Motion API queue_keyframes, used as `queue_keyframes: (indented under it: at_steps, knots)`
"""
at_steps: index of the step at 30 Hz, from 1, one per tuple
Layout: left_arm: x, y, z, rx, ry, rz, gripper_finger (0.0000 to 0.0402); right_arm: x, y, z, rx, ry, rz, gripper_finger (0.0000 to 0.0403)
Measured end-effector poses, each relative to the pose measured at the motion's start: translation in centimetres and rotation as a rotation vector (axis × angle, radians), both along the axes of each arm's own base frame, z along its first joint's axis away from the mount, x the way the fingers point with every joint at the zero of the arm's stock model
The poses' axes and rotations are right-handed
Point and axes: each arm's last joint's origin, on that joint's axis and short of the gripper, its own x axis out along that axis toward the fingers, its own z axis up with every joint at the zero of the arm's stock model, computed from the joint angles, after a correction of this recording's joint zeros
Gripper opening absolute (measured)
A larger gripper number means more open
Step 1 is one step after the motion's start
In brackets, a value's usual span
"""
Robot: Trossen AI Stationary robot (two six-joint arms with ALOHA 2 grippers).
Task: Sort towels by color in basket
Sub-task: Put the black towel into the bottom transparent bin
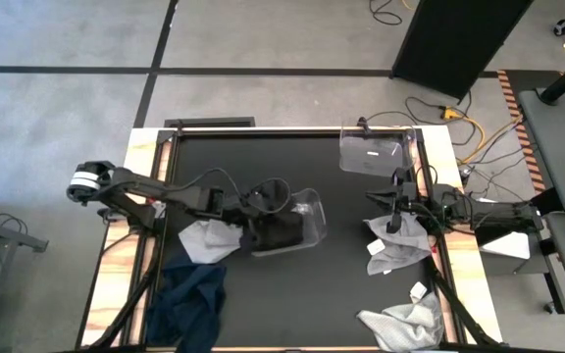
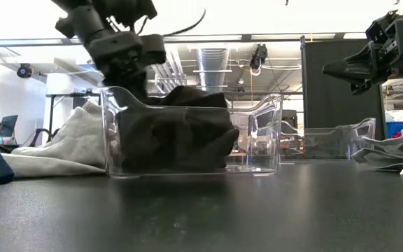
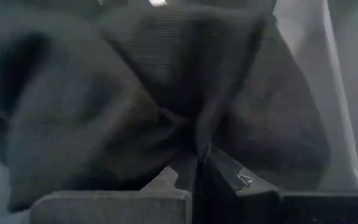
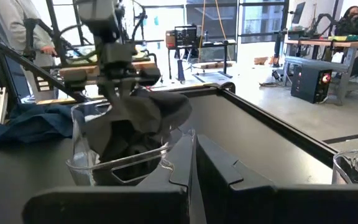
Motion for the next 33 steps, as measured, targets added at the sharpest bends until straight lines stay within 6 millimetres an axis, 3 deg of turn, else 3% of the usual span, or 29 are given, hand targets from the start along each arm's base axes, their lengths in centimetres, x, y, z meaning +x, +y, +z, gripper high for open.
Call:
queue_keyframes:
  at_steps: [6, 10, 14, 20, 27, 33]
  knots:
    - [-1.2, -0.3, -1.8, -0.091, 0.073, -0.075, 0.0000, 0.0, 0.0, 0.0, 0.000, 0.000, 0.001, 0.0013]
    - [-1.4, -0.4, -2.0, -0.087, 0.086, -0.107, 0.0003, 0.0, 0.0, 0.0, 0.000, 0.000, 0.000, 0.0013]
    - [-1.5, -0.4, -1.5, -0.086, 0.145, -0.143, 0.0031, 0.0, 0.0, 0.0, 0.000, 0.000, 0.000, 0.0013]
    - [-1.2, -0.5, 1.4, -0.107, 0.247, -0.166, 0.0117, 0.0, 0.0, 0.0, 0.000, 0.000, 0.000, 0.0013]
    - [-0.8, -0.9, 6.7, -0.205, 0.304, -0.193, 0.0215, 0.0, 0.0, 0.0, 0.000, 0.001, 0.000, 0.0013]
    - [0.8, 0.6, 10.0, 0.047, 0.136, -0.022, 0.0263, 0.0, 0.0, 0.0, 0.000, 0.000, 0.001, 0.0013]
